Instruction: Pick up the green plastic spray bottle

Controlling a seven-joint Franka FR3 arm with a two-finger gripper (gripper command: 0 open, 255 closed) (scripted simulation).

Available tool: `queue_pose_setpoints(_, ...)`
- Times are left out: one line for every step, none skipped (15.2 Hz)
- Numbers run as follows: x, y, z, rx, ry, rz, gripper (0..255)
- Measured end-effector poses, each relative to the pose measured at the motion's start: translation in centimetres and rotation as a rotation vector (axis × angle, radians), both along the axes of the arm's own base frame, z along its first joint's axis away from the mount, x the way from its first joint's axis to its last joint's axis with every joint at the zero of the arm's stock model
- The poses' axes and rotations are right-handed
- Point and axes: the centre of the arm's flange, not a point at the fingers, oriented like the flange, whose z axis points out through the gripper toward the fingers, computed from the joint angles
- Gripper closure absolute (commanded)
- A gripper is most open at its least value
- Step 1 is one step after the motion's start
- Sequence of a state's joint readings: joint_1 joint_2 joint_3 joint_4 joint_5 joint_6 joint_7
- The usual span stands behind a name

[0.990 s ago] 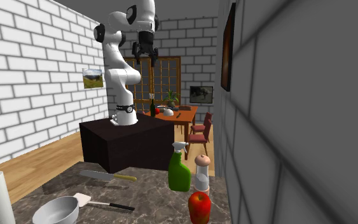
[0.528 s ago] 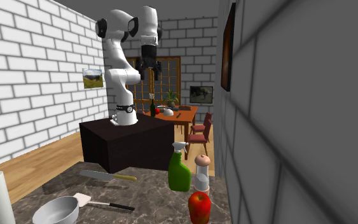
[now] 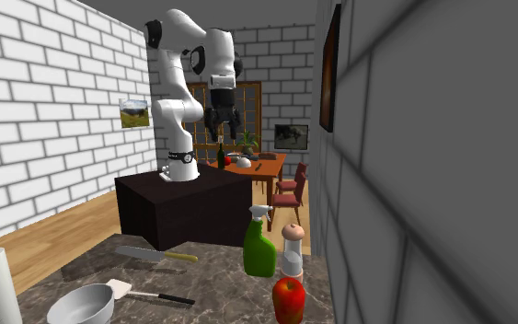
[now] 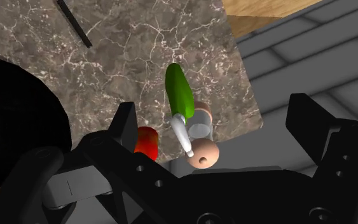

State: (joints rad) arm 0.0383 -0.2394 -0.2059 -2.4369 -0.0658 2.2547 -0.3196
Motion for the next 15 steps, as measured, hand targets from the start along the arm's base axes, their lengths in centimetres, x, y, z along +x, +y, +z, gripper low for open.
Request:
queue_pose_setpoints(0.8, -0.3, -0.8, 0.005, 0.0, 0.01, 0)
queue_pose_setpoints(1.8, -0.7, -2.1, 0.009, 0.0, 0.021, 0)
queue_pose_setpoints(2.5, -0.7, -3.2, 0.014, 0.0, 0.031, 0)
queue_pose_setpoints(3.3, -0.8, -4.1, 0.018, 0.0, 0.042, 0)
queue_pose_setpoints(4.1, -1.1, -5.3, 0.023, 0.0, 0.053, 0)
queue_pose_setpoints(5.0, -1.0, -6.3, 0.028, 0.0, 0.063, 0)
queue_pose_setpoints(5.7, -1.0, -7.5, 0.032, 0.0, 0.074, 0)
queue_pose_setpoints(6.6, -0.9, -8.5, 0.037, 0.0, 0.085, 0)
queue_pose_setpoints(7.4, -1.1, -9.5, 0.042, 0.0, 0.095, 0)
queue_pose_setpoints(8.0, -1.4, -10.4, 0.046, 0.0, 0.105, 0)
queue_pose_setpoints(9.0, -1.2, -11.6, 0.05, -0.001, 0.116, 0)
queue_pose_setpoints(9.9, -1.2, -12.5, 0.055, 0.0, 0.127, 0)
queue_pose_setpoints(10.6, -1.4, -13.5, 0.06, 0.0, 0.137, 0)
queue_pose_setpoints(11.6, -1.6, -14.6, 0.064, 0.0, 0.148, 0)
queue_pose_setpoints(12.5, -1.6, -15.7, 0.069, 0.0, 0.158, 0)
